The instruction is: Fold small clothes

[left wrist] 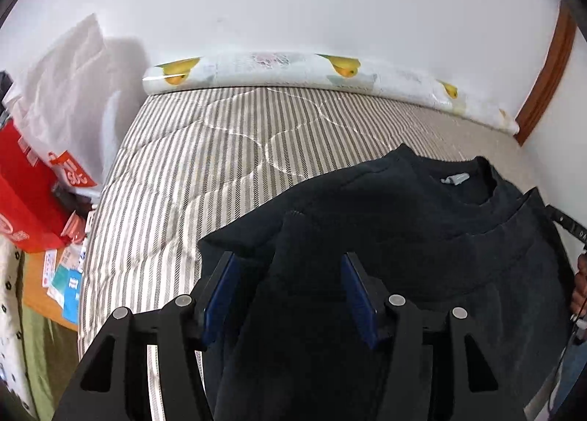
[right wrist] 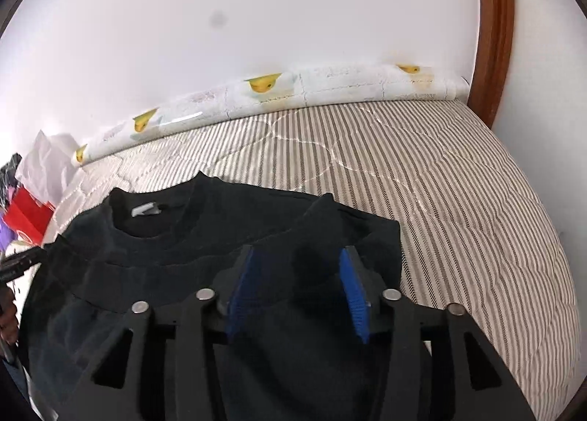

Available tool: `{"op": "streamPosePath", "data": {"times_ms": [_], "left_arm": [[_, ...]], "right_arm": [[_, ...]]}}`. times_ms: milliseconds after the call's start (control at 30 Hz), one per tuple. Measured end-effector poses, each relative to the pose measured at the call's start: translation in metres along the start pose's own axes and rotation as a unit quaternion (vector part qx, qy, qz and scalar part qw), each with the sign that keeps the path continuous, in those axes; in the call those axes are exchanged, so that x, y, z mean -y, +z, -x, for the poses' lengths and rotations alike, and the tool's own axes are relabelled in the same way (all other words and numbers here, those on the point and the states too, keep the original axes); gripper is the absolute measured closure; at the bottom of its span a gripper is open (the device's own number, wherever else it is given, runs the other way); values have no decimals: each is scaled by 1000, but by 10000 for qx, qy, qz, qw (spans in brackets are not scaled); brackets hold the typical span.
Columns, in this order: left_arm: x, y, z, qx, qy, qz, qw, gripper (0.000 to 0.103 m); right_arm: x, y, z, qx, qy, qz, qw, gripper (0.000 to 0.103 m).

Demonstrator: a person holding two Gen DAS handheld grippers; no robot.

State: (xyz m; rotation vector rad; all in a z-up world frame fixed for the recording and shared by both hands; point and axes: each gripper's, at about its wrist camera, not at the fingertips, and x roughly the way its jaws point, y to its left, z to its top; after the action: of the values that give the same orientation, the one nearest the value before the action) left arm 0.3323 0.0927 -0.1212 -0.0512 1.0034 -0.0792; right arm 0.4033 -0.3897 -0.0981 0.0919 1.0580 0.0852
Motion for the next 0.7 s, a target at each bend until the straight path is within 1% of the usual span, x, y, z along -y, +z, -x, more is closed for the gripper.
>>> {"op": "streamPosePath", "data": {"times_ms": [100, 200, 233, 267, 333, 367, 400, 467, 533, 600, 700], "left_arm": [[6, 1, -11, -42, 49, -148, 9999, 50], [9, 0, -21, -66, 138, -209, 9997, 68], [10, 0, -24, -99, 108, -198, 9997, 78], [11, -1, -26, -112, 153, -188, 9996, 85], [12, -1, -24, 55, 312, -251, 9992, 96], [11, -1, -21, 131, 301, -229, 9992, 96], [7, 0, -15, 280, 265, -106, 9992, 97], [-7, 6, -4, 505, 57, 220, 9985, 97], [-17, 10, -2, 506, -241, 450, 9974, 97], [-18, 12, -9, 408, -271, 476, 9977, 97], [-13, 14, -19, 292, -261, 431, 9983, 97]], "right_arm": [[3, 2, -11, -62, -307, 144, 9994, 55], [4, 3, -24, -203, -542, 255, 9980, 55], [4, 2, -28, -260, -535, 259, 9979, 55], [5, 2, -33, -326, -532, 258, 9977, 55], [6, 2, -39, -380, -527, 237, 9976, 56], [6, 3, -38, -349, -534, 237, 9977, 62], [6, 5, -35, -242, -572, 261, 9977, 81], [8, 7, -26, -91, -341, 261, 9990, 85], [21, 11, -15, 175, -129, 18, 9998, 86], [30, 12, -18, 127, -88, -165, 9997, 86], [40, 10, -37, -102, -104, -353, 9993, 86]]}}
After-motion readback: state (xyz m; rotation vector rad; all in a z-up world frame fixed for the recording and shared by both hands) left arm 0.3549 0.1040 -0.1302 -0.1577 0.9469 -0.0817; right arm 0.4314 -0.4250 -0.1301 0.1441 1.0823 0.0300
